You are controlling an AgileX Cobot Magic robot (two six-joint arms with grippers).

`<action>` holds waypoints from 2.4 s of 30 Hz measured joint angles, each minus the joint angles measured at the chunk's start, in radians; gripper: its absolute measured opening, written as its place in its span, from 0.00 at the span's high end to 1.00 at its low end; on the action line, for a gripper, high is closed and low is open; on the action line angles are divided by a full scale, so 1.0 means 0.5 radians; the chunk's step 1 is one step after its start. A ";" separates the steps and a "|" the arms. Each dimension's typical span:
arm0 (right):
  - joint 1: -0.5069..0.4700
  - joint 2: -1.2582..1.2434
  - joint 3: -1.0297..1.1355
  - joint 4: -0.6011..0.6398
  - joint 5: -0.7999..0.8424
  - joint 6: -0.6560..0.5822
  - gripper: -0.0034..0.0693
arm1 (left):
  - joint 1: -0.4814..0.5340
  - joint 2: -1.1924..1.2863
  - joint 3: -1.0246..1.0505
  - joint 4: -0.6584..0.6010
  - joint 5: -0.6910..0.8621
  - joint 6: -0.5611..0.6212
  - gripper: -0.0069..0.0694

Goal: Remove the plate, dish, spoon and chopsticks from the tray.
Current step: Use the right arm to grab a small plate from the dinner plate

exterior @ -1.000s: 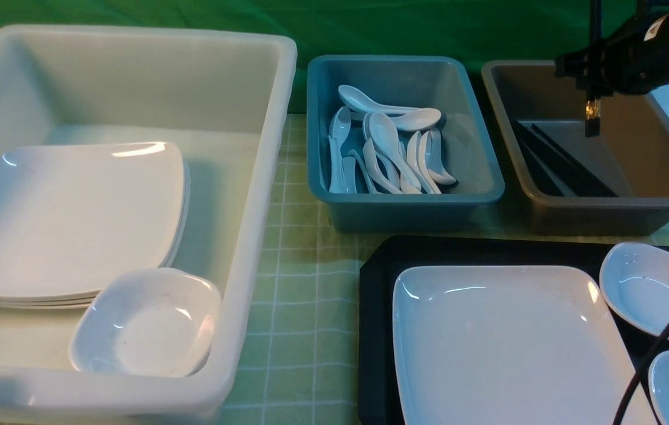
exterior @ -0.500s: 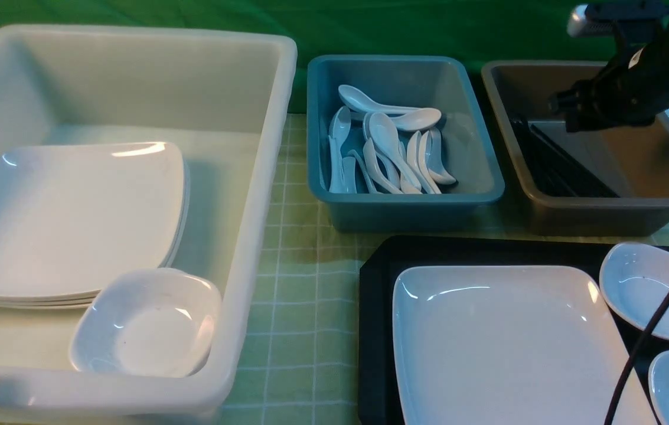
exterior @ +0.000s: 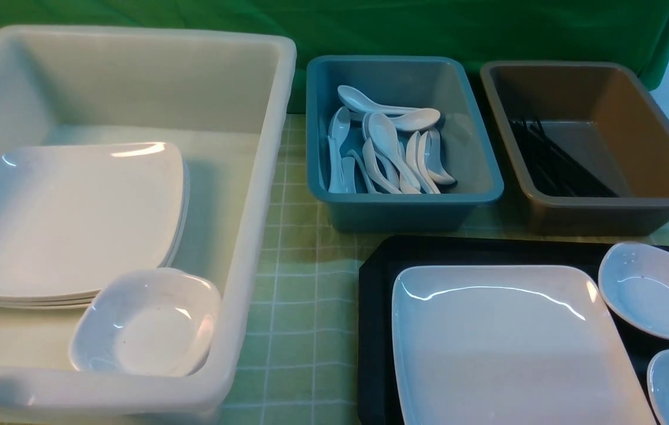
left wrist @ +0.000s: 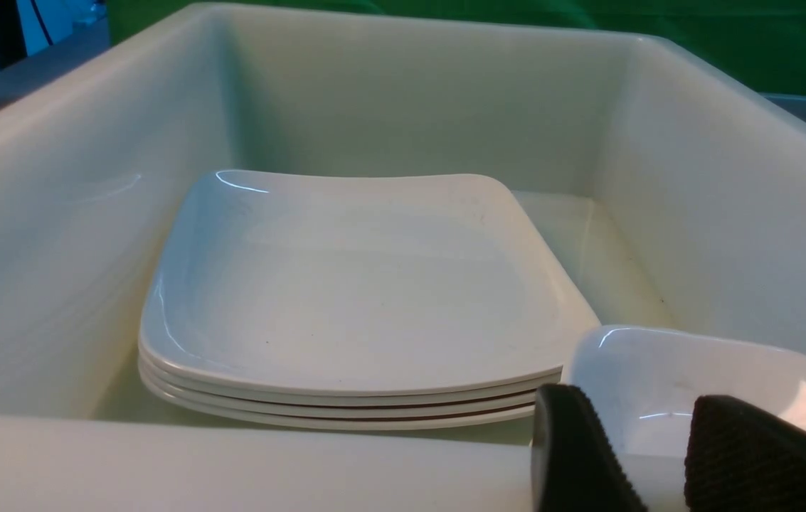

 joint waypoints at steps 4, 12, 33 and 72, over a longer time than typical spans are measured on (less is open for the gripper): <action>-0.102 -0.059 0.390 -0.019 -0.054 0.043 0.94 | 0.000 0.000 0.000 0.000 0.000 0.000 0.62; -0.324 0.160 0.624 -0.023 -0.509 0.172 0.90 | 0.000 0.000 0.000 0.000 0.000 0.002 0.62; -0.353 0.714 0.609 -0.023 -0.926 0.399 0.44 | 0.000 0.000 0.000 0.000 0.000 0.002 0.62; -0.353 0.843 0.381 -0.121 -0.644 0.454 0.55 | 0.000 0.000 0.000 0.000 0.000 0.008 0.62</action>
